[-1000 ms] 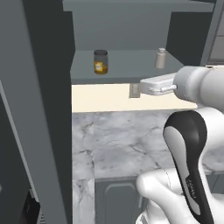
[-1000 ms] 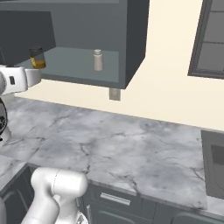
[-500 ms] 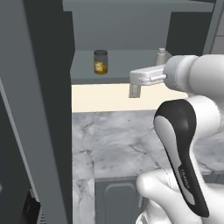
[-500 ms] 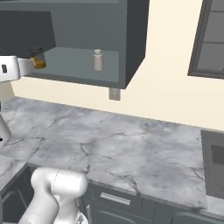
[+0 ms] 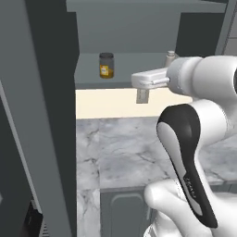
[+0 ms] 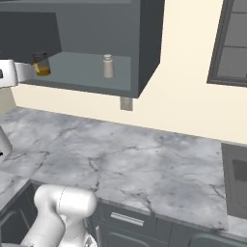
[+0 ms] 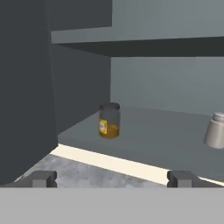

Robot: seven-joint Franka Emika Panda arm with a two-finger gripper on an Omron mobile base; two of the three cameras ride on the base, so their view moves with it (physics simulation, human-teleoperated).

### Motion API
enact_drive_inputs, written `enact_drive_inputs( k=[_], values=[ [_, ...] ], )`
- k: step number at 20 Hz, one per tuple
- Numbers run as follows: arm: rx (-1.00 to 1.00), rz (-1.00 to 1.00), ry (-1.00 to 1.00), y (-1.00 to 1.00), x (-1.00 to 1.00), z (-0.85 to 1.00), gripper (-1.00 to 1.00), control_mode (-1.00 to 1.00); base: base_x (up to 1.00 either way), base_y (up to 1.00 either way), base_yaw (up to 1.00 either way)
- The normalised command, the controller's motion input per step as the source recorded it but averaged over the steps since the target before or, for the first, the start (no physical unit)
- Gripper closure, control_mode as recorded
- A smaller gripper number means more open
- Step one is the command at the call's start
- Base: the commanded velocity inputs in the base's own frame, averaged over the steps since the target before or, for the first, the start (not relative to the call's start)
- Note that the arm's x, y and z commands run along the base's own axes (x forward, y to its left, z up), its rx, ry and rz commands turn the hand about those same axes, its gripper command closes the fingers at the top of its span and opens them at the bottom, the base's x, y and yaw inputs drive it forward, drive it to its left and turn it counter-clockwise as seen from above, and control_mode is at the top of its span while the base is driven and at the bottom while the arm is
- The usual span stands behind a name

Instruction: Collect the turmeric, mayonnaise, and shaker from the cabinet and place them next to the stove.

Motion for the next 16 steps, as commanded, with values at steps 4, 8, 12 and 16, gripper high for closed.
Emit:
enact_drive_inputs(
  k=[4, 8, 12, 16],
  values=[
    [0.01, 0.00, 0.00, 0.01, 0.33, 0.00, -1.00, -1.00, 0.00, 0.00, 0.00],
    [0.00, 0.00, 0.02, 0.03, 0.47, 0.00, -1.00, -1.00, 0.00, 0.00, 0.00],
    [0.00, 0.00, 0.06, 0.03, 0.35, 0.00, -1.00, -1.00, 0.00, 0.00, 0.00],
    [0.00, 0.00, 0.08, 0.04, 0.30, 0.00, -1.00, -1.00, 0.00, 0.00, 0.00]
  ],
)
